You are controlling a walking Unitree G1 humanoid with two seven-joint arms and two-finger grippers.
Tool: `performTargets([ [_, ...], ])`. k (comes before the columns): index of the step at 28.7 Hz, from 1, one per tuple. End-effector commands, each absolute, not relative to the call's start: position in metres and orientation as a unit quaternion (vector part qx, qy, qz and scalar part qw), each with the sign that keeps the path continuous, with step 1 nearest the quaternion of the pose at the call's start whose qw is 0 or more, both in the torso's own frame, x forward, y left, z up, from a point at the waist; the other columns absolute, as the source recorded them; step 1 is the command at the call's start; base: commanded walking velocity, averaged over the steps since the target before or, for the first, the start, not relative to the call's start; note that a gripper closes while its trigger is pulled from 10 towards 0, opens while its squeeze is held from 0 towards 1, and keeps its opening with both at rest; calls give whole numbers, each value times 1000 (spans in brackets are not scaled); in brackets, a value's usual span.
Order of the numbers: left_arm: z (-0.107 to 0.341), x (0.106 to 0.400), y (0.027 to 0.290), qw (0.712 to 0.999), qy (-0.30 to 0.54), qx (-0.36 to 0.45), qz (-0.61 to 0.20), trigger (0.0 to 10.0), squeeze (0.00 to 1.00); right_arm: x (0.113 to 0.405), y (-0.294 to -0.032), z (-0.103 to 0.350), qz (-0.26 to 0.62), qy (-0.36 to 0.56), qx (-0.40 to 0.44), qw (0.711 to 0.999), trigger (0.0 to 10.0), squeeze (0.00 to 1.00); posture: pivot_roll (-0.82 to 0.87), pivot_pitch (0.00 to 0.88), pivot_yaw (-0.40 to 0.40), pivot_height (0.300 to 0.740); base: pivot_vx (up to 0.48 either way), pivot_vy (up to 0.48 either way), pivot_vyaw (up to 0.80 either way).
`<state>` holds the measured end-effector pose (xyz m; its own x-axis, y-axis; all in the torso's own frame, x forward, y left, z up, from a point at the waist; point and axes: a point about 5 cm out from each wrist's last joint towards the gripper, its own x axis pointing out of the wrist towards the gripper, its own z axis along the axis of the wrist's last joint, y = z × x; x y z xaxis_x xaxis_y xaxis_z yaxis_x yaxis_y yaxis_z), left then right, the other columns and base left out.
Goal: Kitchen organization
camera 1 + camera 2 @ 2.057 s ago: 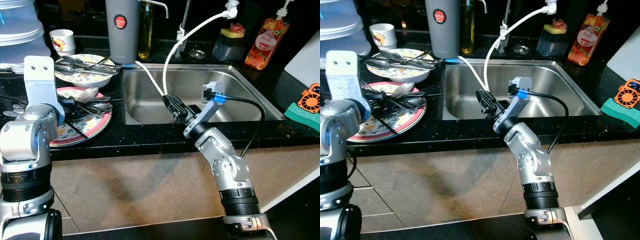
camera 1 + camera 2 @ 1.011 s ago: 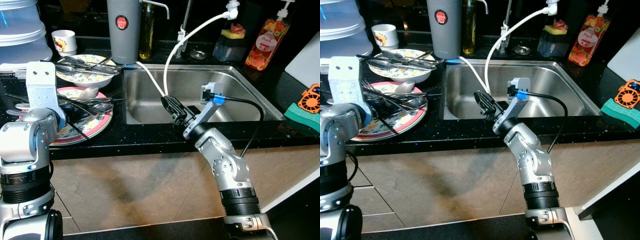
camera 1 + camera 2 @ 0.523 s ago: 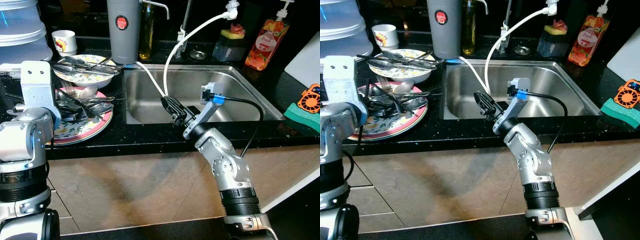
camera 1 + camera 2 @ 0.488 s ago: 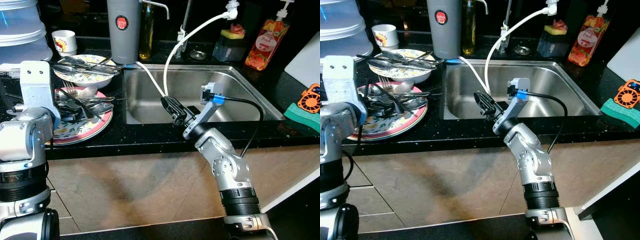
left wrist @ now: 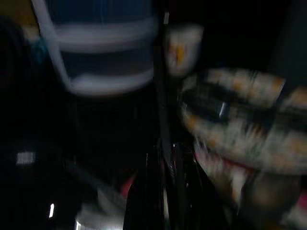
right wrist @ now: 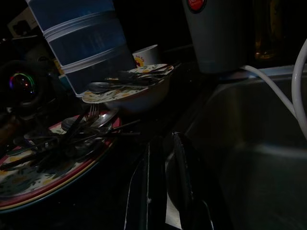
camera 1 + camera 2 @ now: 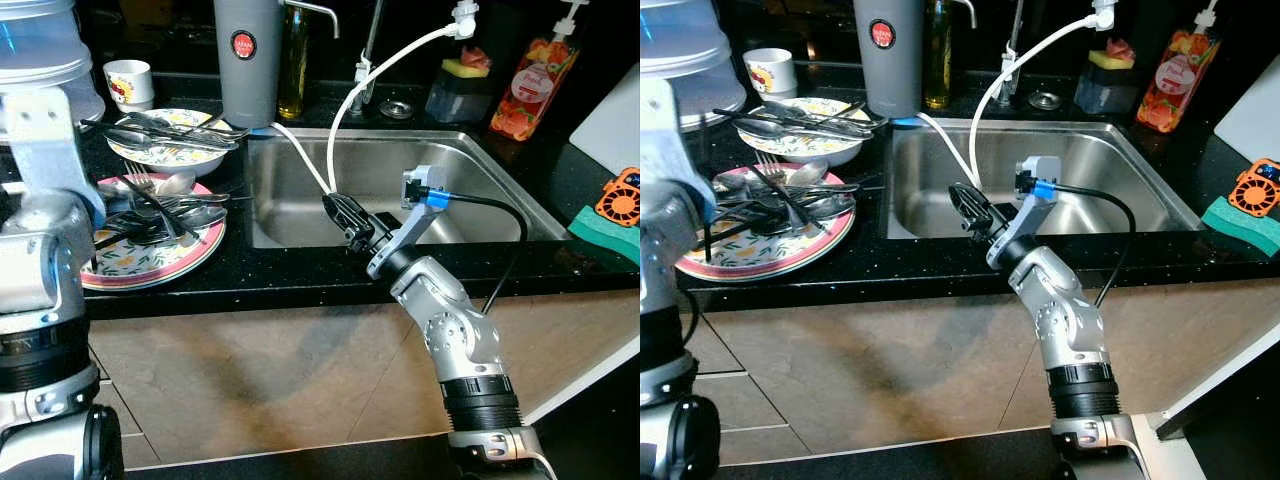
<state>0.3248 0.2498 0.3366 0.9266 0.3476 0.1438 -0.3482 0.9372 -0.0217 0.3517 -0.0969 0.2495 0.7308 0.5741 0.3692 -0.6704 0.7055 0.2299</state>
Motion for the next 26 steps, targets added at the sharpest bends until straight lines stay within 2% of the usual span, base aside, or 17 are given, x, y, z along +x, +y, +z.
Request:
performTargets([
  [1, 349, 324, 239, 983, -112, 1, 142, 0, 0, 353, -102, 255, 336, -145, 180, 913, 10000, 0, 37, 130, -59, 740, 0, 0, 0],
  [3, 350, 325, 234, 985, -114, -6, 125, 0, 0, 353, -102, 257, 334, -149, 182, 913, 10000, 0, 39, 130, -59, 740, 0, 0, 0],
  [6, 348, 329, 206, 993, -105, -57, 10, 0, 0, 354, -103, 269, 309, -172, 205, 913, 10000, 0, 39, 130, -59, 740, 0, 0, 0],
  [8, 357, 324, 187, 979, -141, -121, -83, 0, 0, 355, -103, 277, 286, -185, 239, 909, 10000, 0, 40, 128, -54, 740, 0, 0, 0],
  [9, 357, 324, 187, 979, -141, -121, -83, 0, 0, 355, -103, 277, 286, -185, 239, 909, 10000, 0, 40, 128, -54, 740, 0, 0, 0],
  [12, 369, 315, 176, 936, -205, -226, -175, 0, 0, 350, -95, 289, 290, -196, 286, 892, 10000, 0, 38, 127, -47, 740, 0, 0, 0],
  [13, 370, 312, 172, 923, -218, -241, -207, 0, 0, 349, -93, 292, 294, -198, 298, 886, 10000, 204, 38, 125, -45, 740, 0, 0, 0],
  [14, 370, 312, 172, 923, -218, -241, -207, 0, 0, 349, -93, 292, 294, -198, 298, 886, 10000, 204, 38, 125, -45, 740, 0, 0, 0],
  [15, 368, 310, 169, 912, -222, -249, -238, 0, 0, 347, -90, 295, 298, -200, 312, 880, 10000, 557, 37, 125, -43, 740, 0, 0, 0],
  [17, 366, 309, 167, 905, -226, -253, -256, 0, 0, 346, -88, 297, 301, -201, 321, 875, 10000, 557, 37, 125, -43, 740, 0, 0, 0],
  [18, 365, 307, 165, 898, -226, -250, -282, 0, 0, 345, -85, 300, 303, -203, 329, 871, 10000, 996, 34, 125, -38, 740, 0, 0, 0],
  [20, 354, 302, 160, 897, -203, -202, -335, 0, 0, 342, -81, 307, 309, -212, 346, 860, 10000, 1000, 36, 125, -34, 740, 0, 0, 0],
  [26, 333, 293, 155, 898, -141, -146, -390, 0, 0, 342, -81, 323, 313, -225, 366, 847, 10000, 1000, 37, 126, -33, 740, 0, 0, 0],
])
